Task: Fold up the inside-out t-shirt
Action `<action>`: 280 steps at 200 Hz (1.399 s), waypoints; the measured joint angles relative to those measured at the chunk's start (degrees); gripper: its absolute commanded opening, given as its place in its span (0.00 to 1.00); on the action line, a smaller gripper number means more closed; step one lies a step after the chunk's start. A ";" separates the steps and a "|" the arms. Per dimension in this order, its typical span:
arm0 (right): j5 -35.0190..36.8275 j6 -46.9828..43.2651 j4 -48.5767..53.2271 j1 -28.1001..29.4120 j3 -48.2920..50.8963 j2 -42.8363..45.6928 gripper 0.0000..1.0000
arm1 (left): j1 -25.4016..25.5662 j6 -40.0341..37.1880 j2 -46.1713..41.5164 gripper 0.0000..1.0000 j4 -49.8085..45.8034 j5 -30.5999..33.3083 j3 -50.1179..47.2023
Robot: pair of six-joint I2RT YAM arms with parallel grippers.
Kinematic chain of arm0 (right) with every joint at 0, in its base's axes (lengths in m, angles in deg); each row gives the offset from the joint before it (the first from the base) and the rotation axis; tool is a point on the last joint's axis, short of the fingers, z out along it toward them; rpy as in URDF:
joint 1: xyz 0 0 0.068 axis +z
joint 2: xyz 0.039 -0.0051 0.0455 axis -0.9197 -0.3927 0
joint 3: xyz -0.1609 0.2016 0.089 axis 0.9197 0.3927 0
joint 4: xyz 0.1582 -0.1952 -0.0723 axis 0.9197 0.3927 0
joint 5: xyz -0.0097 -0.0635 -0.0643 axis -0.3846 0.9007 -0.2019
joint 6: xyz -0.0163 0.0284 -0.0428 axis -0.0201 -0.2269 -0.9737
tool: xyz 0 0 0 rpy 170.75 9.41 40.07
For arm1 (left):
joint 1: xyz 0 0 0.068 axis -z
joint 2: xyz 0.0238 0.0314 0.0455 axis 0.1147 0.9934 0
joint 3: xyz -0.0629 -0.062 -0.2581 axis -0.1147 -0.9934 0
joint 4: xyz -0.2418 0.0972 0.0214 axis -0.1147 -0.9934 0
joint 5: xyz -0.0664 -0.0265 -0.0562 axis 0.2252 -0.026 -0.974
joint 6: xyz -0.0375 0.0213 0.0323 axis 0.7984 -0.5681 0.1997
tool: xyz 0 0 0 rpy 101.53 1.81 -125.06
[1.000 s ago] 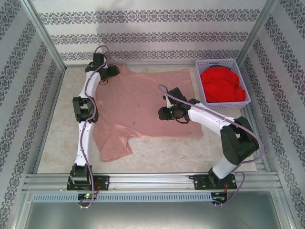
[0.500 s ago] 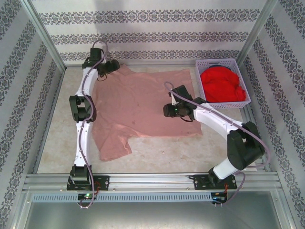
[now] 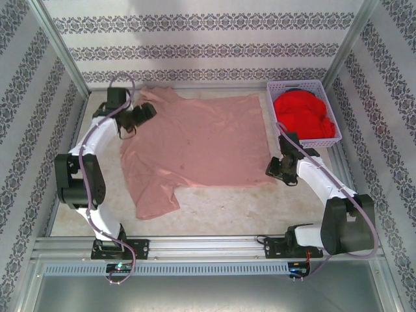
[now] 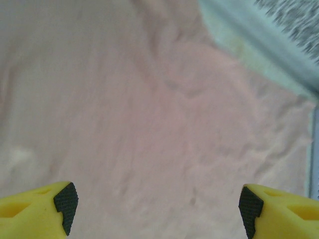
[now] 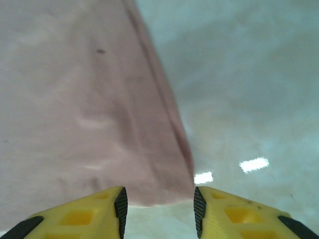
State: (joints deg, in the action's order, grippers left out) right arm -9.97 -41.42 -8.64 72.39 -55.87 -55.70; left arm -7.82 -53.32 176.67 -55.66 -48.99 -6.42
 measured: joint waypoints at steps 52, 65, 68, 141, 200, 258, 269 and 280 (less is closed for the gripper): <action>-4.13 6.38 -1.86 -1.03 4.33 -0.04 0.46 | 6.03 0.79 -5.81 0.86 -0.96 2.80 -10.67; -4.50 7.69 -2.51 -1.03 5.25 -0.04 0.46 | 6.88 0.79 -7.08 0.86 -0.96 3.04 -11.26; -4.57 8.11 -2.67 -1.03 5.42 -0.04 0.46 | 6.93 0.79 -7.34 0.86 -0.96 3.02 -11.37; -4.55 11.80 -8.61 -1.03 6.69 -1.11 0.28 | 7.19 0.57 -11.13 0.86 -2.75 3.96 -14.91; -2.60 11.69 -10.47 -1.03 6.71 -1.92 0.17 | 7.23 0.72 -21.75 0.88 -9.88 9.97 -21.88; -1.60 9.68 -11.32 -1.01 7.04 -2.36 0.15 | 9.33 9.64 -34.23 0.78 -19.06 13.81 -35.56; -1.53 9.16 -11.34 -0.87 7.04 -2.34 0.15 | 10.95 11.58 -35.17 0.75 -20.90 14.01 -36.96; -1.44 8.68 -11.34 -0.87 7.04 -2.27 0.15 | 12.55 13.40 -35.78 0.71 -22.36 14.03 -38.05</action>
State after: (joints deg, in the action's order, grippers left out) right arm -11.41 -32.74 -19.98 71.52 -48.83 -57.97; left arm 4.72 -39.92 140.89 -78.02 -34.95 -44.47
